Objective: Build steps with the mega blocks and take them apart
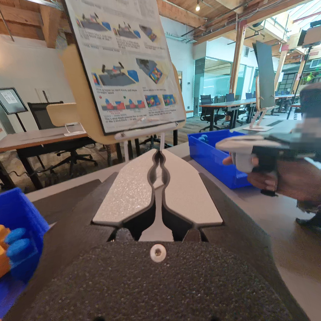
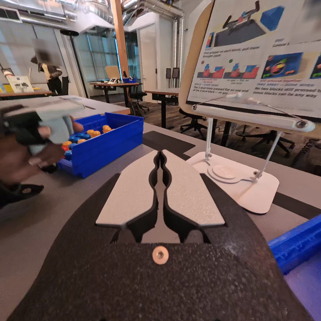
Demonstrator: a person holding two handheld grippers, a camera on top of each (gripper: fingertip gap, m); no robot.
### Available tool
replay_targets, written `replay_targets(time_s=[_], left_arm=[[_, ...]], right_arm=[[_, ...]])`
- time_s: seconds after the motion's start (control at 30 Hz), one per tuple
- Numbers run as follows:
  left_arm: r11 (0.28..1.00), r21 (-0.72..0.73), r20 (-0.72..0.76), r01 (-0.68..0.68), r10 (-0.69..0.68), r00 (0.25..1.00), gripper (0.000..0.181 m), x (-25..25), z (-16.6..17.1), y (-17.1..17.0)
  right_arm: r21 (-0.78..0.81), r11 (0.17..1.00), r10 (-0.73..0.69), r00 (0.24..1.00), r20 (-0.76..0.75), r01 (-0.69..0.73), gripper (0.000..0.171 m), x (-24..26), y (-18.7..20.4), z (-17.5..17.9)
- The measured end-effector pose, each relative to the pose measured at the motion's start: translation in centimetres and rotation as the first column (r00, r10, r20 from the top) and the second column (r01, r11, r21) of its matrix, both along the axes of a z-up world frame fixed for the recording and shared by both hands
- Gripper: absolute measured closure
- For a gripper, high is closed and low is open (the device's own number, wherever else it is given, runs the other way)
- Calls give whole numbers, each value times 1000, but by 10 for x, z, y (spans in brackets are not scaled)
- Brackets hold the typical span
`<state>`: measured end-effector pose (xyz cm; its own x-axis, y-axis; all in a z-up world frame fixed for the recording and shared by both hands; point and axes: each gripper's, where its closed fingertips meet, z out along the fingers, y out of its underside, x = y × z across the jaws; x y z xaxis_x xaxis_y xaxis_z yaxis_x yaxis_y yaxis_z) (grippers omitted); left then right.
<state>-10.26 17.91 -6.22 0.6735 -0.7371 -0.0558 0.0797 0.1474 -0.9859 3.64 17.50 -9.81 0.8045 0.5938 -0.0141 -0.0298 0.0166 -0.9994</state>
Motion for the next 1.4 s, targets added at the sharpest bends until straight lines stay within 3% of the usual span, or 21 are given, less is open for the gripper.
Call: replay_targets(time_s=[0.13, 0.27, 0.3, 0.37, 0.43, 0.5, 0.6, 0.7, 1.03, 1.3, 1.4], left_arm=[[994, 47, 22, -102, 101, 995, 181, -38, 41, 11], [964, -111, -42, -243, 239, 970, 181, -94, 44, 54], [941, -170, -91, -294, 282, 955, 181, -108, 35, 70], [879, -268, -247, -395, 334, 910, 160, -133, 8, 99], [806, -345, -443, -481, 312, 841, 145, -150, -31, 121], [746, -391, -566, -539, 267, 780, 144, -161, -67, 135], [671, -471, -673, -573, 147, 725, 150, -165, -112, 141], [597, -589, -661, -544, 31, 750, 142, -156, -139, 139], [548, -593, -703, -589, 3, 711, 142, -155, -167, 156], [599, -488, -767, -635, 53, 639, 143, -162, -165, 159], [628, -472, -756, -618, 73, 651, 144, -163, -154, 154]], right_arm=[[-7, 1000, 11, 1000, -2, -11, 171, -1, 1, -6], [-9, 1000, 11, 1000, 3, -11, 171, 1, 0, -8], [-13, 1000, 16, 1000, 3, -16, 171, 0, 0, -8], [-20, 1000, 25, 1000, 11, -25, 171, -1, 0, -11], [-23, 999, 36, 999, 24, -36, 171, -4, 0, -13], [-39, 997, 65, 997, 31, -63, 171, -9, -1, -18], [-46, 993, 107, 993, 52, -105, 171, -17, -4, -23], [-42, 990, 134, 989, 63, -131, 171, -23, -7, -25], [-46, 987, 160, 983, 86, -156, 171, -31, -11, -28], [-56, 984, 177, 979, 101, -172, 171, -34, -13, -33], [-57, 984, 174, 979, 103, -169, 171, -33, -13, -34]])
